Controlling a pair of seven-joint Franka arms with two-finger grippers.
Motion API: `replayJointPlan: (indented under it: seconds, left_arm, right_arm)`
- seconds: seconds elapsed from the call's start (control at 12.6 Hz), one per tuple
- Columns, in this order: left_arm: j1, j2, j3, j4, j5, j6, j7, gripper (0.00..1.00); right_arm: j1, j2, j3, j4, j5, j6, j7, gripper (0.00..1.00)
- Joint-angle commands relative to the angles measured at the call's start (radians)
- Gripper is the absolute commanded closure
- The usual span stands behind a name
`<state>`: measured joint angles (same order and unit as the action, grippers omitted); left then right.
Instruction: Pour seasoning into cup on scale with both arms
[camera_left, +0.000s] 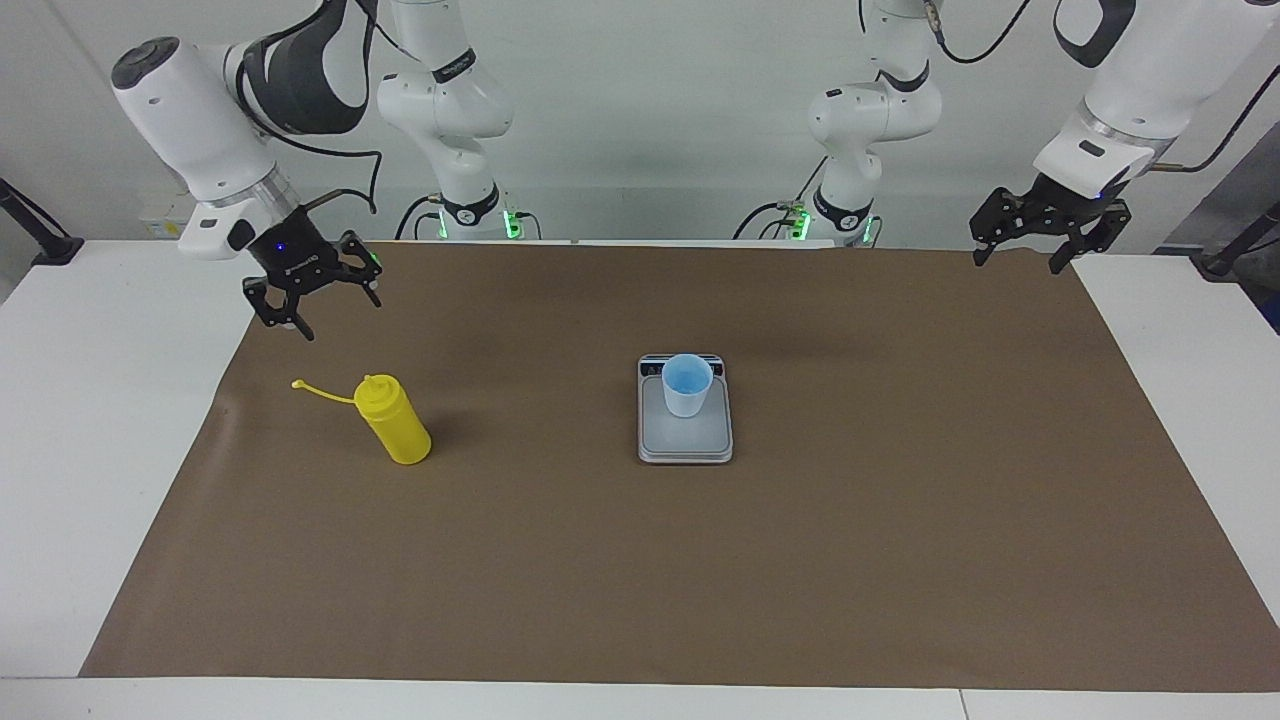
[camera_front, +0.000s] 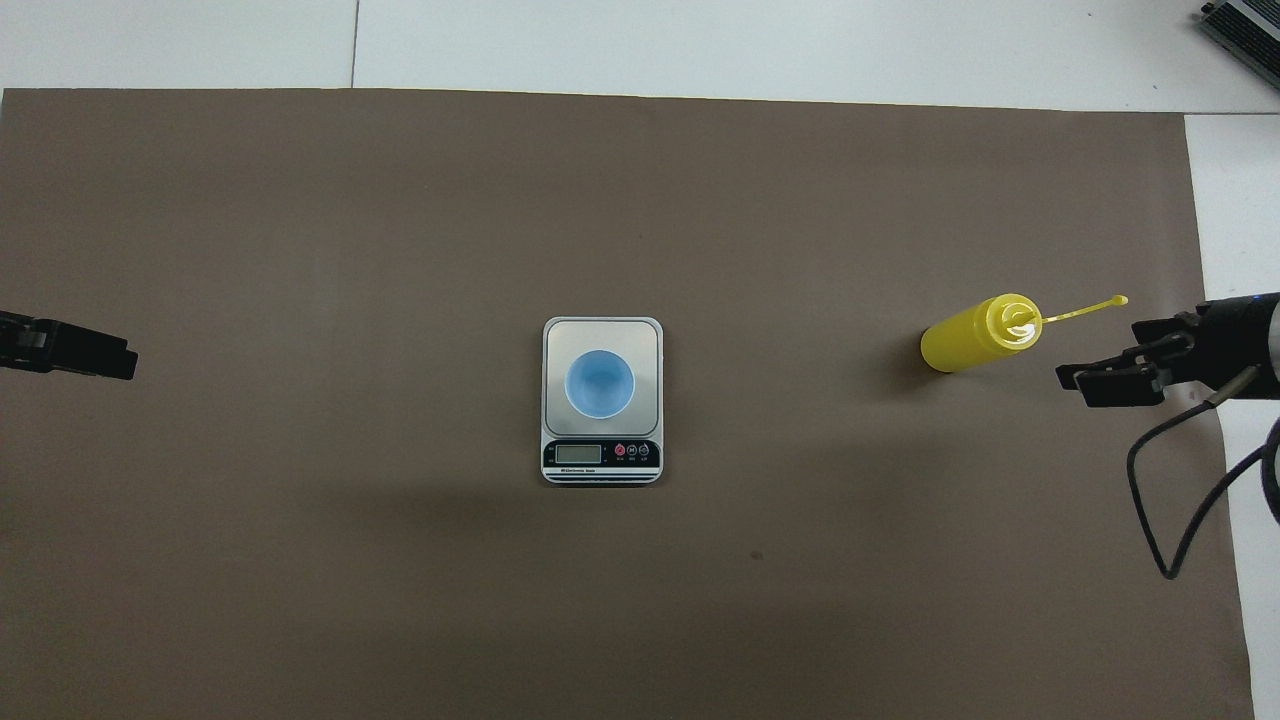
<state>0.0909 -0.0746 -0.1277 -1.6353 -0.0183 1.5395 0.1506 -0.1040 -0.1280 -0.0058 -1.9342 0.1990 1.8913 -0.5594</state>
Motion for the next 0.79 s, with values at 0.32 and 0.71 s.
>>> replayJointPlan:
  seconds: [0.32, 0.71]
  left_arm:
    - [0.010, -0.021, -0.006, -0.014, 0.012, -0.009, 0.003, 0.00]
    - [0.010, -0.021, -0.006, -0.014, 0.012, -0.009, 0.003, 0.00]
  right_arm:
    - [0.110, 0.064, 0.001, 0.222, -0.150, -0.155, 0.517, 0.00]
    - [0.145, 0.100, 0.009, 0.360, -0.259, -0.279, 0.619, 0.00]
